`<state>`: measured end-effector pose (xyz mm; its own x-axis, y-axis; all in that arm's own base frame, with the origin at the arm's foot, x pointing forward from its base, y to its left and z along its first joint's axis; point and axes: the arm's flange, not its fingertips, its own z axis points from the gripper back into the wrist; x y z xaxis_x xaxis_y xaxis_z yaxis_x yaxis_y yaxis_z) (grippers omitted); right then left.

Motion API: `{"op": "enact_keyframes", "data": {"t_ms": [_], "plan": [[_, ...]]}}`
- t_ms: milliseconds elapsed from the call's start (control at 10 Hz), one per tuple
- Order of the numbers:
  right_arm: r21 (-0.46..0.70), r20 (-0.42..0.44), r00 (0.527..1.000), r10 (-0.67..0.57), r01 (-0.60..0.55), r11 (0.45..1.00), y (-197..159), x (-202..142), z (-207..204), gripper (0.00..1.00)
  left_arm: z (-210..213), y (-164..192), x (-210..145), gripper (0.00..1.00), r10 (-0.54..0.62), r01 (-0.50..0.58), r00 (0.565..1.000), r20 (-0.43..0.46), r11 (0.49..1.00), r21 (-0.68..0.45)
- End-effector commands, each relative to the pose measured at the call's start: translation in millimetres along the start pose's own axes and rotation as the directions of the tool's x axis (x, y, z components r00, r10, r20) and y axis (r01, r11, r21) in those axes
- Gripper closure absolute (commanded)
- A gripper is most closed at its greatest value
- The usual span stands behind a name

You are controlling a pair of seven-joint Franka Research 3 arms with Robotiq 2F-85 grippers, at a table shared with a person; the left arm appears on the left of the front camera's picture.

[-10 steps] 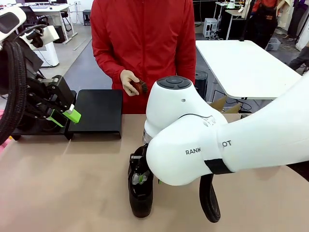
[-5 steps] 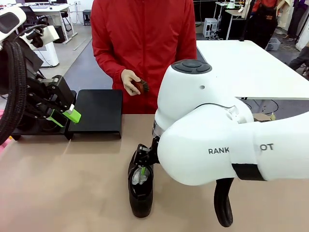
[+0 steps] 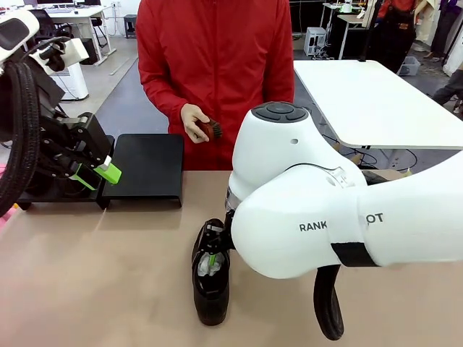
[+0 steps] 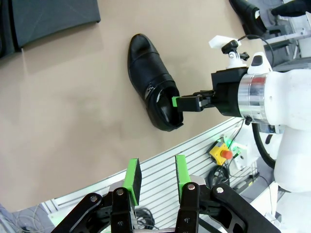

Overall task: Organize the shoes by placing them on the stand.
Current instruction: Place the Shoe from the middle of the table onto the Shoes Stand.

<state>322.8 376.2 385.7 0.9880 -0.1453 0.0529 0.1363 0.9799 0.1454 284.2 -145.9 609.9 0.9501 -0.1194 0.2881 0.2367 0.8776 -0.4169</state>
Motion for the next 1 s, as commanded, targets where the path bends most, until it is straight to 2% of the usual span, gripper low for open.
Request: {"op": "enact_keyframes", "data": {"t_ms": [0, 100, 200, 300, 400, 600, 700, 800, 900], "plan": [[0.004, 0.022, 1.0, 0.006, -0.006, 1.0, 4.0, 3.3, 2.6, 0.0, 1.8, 0.5, 1.2, 0.6, -0.005, 0.005, 1.0, 0.0, 1.0, -0.009], [0.0, 0.0, 1.0, 0.0, 0.0, 1.0, 0.0, 0.0, 0.0, 0.0, 1.8, 0.5, 1.2, 0.6, -0.005, 0.005, 1.0, 0.0, 1.0, -0.009], [0.066, -0.005, 0.999, -0.035, 0.035, 0.997, -14.8, -2.1, 22.3, 0.0, 1.8, 0.5, 1.2, 0.6, -0.005, 0.005, 1.0, 0.0, 1.0, -0.009], [0.06, 0.038, 0.987, -0.155, 0.153, 0.986, -46.9, 16.4, 35.0, 0.0, 0.0, 0.0, 0.0, 0.6, 0.0, 0.0, 1.0, 0.0, 1.0, 0.0], [0.044, 0.084, 0.968, -0.238, 0.236, 0.971, -77.3, 30.1, 43.9, 0.0, -10.8, -25.6, -12.1, 0.6, -0.02, 0.02, 1.0, 0.005, 0.999, 0.034], [0.017, 0.11, 0.905, -0.412, 0.413, 0.911, -130.4, 53.1, 48.6, 0.0, -25.3, -76.6, -35.0, 0.6, -0.005, -0.005, 0.996, 0.091, 0.994, 0.108], [-0.002, 0.122, 0.872, -0.474, 0.477, 0.879, -145.8, 59.6, 47.1, 0.0, -44.6, -96.0, -41.2, 0.6, 0.026, -0.036, 0.995, 0.098, 0.994, 0.102], [-0.029, 0.141, 0.834, -0.534, 0.543, 0.839, -156.8, 62.7, 43.0, 0.0, -70.4, -112.6, -50.0, 0.6, 0.072, -0.079, 0.996, 0.058, 0.989, 0.128], [0.024, 0.108, 0.911, -0.398, 0.398, 0.917, -147.2, 65.3, 50.0, 0.0, -102.9, -126.0, -56.9, 0.6, 0.107, -0.117, 0.992, 0.06, 0.975, 0.19]]}}
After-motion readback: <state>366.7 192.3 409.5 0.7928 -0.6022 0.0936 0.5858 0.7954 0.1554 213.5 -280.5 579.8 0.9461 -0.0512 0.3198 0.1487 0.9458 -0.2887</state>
